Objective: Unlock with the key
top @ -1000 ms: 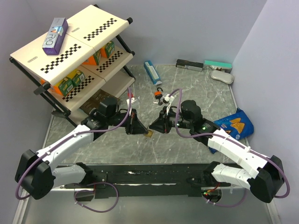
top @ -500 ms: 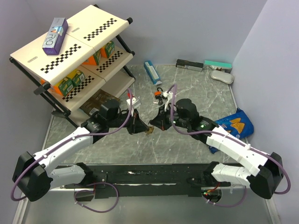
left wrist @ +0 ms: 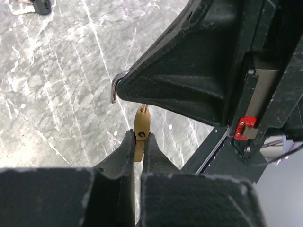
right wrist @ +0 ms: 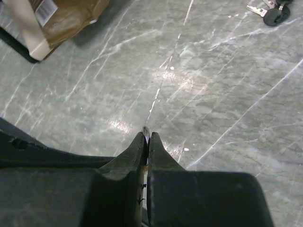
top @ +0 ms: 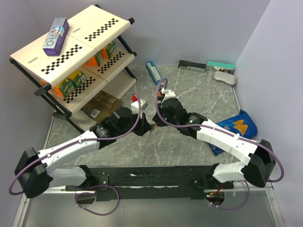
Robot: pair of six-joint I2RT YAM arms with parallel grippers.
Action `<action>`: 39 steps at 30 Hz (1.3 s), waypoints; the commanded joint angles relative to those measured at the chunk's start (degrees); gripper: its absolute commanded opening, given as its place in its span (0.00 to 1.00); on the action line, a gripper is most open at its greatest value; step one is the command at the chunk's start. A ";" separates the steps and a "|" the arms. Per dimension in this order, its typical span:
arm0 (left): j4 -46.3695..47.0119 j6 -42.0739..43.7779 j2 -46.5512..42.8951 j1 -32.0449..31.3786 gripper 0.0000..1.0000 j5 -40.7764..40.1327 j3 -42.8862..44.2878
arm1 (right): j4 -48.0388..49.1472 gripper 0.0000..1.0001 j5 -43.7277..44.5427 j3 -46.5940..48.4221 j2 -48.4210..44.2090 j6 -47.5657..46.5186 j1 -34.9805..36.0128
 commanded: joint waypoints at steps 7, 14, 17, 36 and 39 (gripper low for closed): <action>6.69 -7.92 0.89 9.67 0.01 16.79 -2.23 | 19.40 0.64 -18.35 -11.10 -10.87 -2.95 -10.40; 5.54 -4.66 -2.79 13.90 0.01 41.39 -2.83 | 38.33 0.78 -51.32 -23.14 -18.10 -3.93 -22.27; 7.30 -4.84 -3.24 14.52 0.01 49.32 -3.02 | 49.64 0.79 -62.03 -25.62 -18.28 -0.41 -22.45; 12.66 -8.27 -3.77 14.95 0.01 59.70 -2.05 | 55.49 0.78 -73.68 -21.58 -10.63 0.30 -16.04; 14.06 -9.06 -4.65 15.83 0.01 58.30 -3.10 | 55.85 0.76 -73.77 -21.93 -10.72 0.47 -15.69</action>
